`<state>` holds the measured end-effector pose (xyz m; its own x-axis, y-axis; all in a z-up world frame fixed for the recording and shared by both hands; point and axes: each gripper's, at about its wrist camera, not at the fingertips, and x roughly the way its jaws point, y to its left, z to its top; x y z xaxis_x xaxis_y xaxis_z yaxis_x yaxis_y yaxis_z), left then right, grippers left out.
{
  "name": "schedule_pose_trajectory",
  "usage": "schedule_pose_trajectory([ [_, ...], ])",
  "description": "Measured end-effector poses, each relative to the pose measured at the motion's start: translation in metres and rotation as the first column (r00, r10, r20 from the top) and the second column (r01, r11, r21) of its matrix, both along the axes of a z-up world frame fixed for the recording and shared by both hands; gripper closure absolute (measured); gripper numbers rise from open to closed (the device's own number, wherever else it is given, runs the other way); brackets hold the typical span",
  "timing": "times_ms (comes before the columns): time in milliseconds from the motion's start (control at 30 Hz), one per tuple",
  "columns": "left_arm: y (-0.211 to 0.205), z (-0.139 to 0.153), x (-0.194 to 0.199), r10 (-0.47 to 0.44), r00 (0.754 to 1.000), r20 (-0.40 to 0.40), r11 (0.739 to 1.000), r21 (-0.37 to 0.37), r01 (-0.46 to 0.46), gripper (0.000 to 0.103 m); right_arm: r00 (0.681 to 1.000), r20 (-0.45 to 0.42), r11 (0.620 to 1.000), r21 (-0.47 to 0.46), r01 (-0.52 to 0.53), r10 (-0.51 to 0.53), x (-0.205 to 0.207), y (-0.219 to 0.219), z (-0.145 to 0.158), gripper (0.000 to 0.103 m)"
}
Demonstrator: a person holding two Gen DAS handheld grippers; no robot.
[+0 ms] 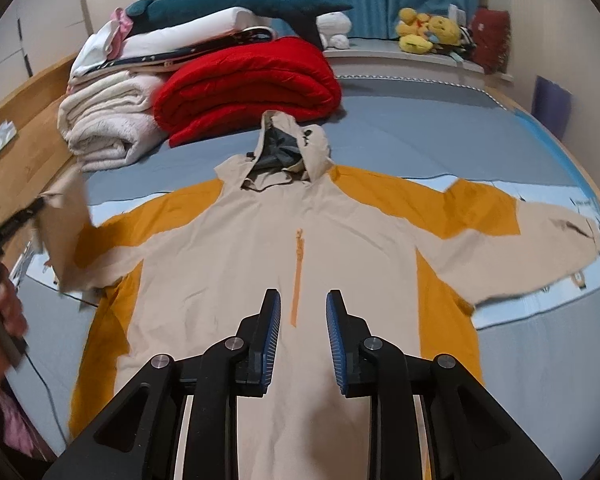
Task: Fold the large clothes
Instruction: 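Carry the held sleeve across the jacket chest with the left tool, release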
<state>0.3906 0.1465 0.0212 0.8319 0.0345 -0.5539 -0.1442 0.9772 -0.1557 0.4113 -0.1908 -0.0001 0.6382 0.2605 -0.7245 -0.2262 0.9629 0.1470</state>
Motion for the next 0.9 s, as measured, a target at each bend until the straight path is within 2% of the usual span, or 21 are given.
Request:
schedule_pose_trajectory([
  [67,-0.036,-0.012,0.01,-0.056,0.997,-0.045,0.998,-0.039,0.054,0.103,1.0,-0.003,1.0,0.021,0.018,-0.018,-0.006,-0.01,0.001,0.078],
  [167,-0.064,-0.028,0.025,-0.082,0.987,-0.141,0.993,-0.091,0.07,0.102,0.999,-0.017,0.998,0.038,0.046,-0.045,-0.013,-0.022,0.0,0.078],
  [233,-0.071,-0.034,0.029,-0.082,0.974,-0.212,0.988,-0.146,0.052,0.095,0.998,-0.029,0.997,0.047,0.059,-0.057,-0.016,-0.03,-0.001,0.078],
  [267,-0.072,-0.033,0.023,-0.08,0.974,-0.214,0.986,-0.162,0.045,0.092,0.998,-0.034,0.997,0.05,0.063,-0.062,-0.017,-0.034,-0.002,0.078],
  [333,-0.066,-0.024,0.006,-0.047,0.978,-0.206,0.982,-0.188,0.008,0.081,0.996,-0.052,0.995,0.062,0.082,-0.079,-0.02,-0.042,-0.002,0.078],
  [433,-0.042,-0.011,-0.021,0.036,0.972,-0.234,0.967,-0.237,-0.093,0.08,0.994,-0.055,0.991,0.093,0.098,-0.093,-0.019,-0.048,0.003,0.078],
  [533,-0.018,-0.017,-0.037,0.091,0.961,-0.261,0.951,-0.262,-0.162,0.08,0.995,-0.038,0.988,0.117,0.1,-0.096,-0.016,-0.047,0.008,0.078],
  [633,-0.004,-0.037,-0.037,0.119,0.948,-0.295,0.949,-0.246,-0.196,0.08,0.997,-0.015,0.988,0.137,0.077,-0.075,-0.015,-0.035,0.01,0.088],
  [733,0.009,-0.066,-0.023,0.105,0.922,-0.373,0.937,-0.274,-0.218,0.08,0.999,-0.012,0.99,0.135,0.038,-0.037,-0.011,-0.016,0.004,0.089],
  [900,0.033,-0.112,0.003,0.051,0.878,-0.475,0.898,-0.364,-0.249,0.08,0.999,-0.031,0.993,0.116,-0.022,0.026,-0.005,0.015,-0.017,0.086],
])
